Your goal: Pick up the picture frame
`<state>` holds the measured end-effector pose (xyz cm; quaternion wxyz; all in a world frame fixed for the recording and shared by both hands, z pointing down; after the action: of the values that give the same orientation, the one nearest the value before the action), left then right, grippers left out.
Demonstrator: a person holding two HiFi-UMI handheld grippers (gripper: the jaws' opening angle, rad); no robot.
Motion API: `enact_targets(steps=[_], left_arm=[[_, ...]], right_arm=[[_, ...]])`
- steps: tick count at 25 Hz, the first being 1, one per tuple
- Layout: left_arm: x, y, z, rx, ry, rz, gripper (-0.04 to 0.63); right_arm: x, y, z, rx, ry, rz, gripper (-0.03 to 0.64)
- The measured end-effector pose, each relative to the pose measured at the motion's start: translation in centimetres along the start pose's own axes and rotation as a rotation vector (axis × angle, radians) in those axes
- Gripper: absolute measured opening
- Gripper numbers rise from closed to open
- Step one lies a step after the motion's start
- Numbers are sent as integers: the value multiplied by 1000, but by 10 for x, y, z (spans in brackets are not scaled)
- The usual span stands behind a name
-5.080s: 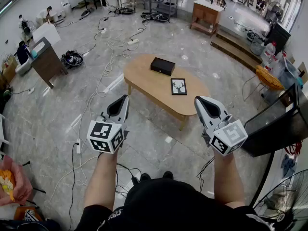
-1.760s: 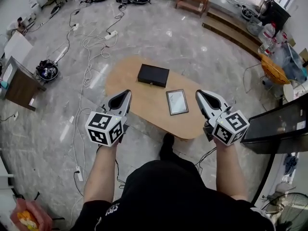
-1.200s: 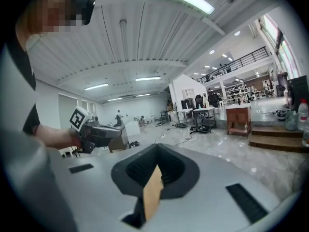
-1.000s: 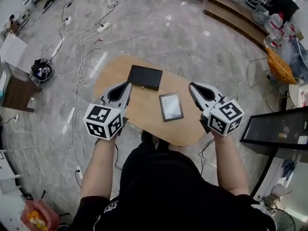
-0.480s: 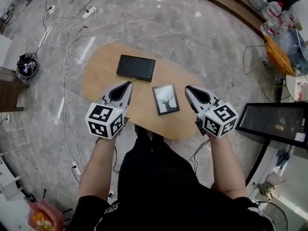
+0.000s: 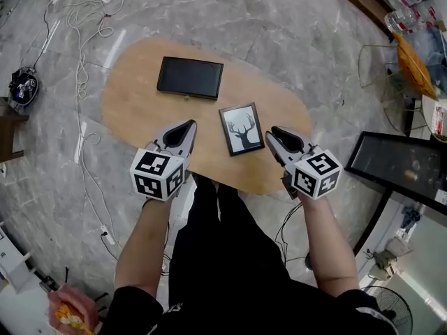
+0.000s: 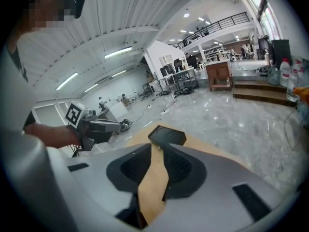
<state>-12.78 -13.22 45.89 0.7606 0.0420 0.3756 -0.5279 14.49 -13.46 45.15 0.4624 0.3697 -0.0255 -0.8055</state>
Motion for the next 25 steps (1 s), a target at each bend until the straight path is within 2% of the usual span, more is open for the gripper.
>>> enact_targets(steps=[8, 13, 17, 19, 25], left_arm=[[-55, -11, 63, -48, -96, -61, 11], [-90, -11, 97, -90, -136, -120, 11], [-103, -17, 122, -95, -165, -123, 12], [-108, -21, 135, -97, -176, -129, 50], [-119, -30, 164, -112, -206, -134, 61]], right_arm=[[-71, 31, 56, -31, -121, 115, 104], [-102, 48, 83, -43, -185, 143, 120], [-114, 69, 102, -68, -204, 180, 124], [-121, 81, 113, -93, -222, 185, 124], [-147, 111, 156, -145, -329, 184, 127]])
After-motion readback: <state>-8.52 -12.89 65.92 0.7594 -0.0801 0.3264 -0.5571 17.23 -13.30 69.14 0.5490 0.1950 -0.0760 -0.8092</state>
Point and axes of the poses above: the fingertips, and each gripper's own axes: z forward along the fingers, y to its right, x out of its top, the point moved 7 cm from there along -z, backward along the fingers, and after that the axes turned 14 degrees about -y, right-handed, at the moved point
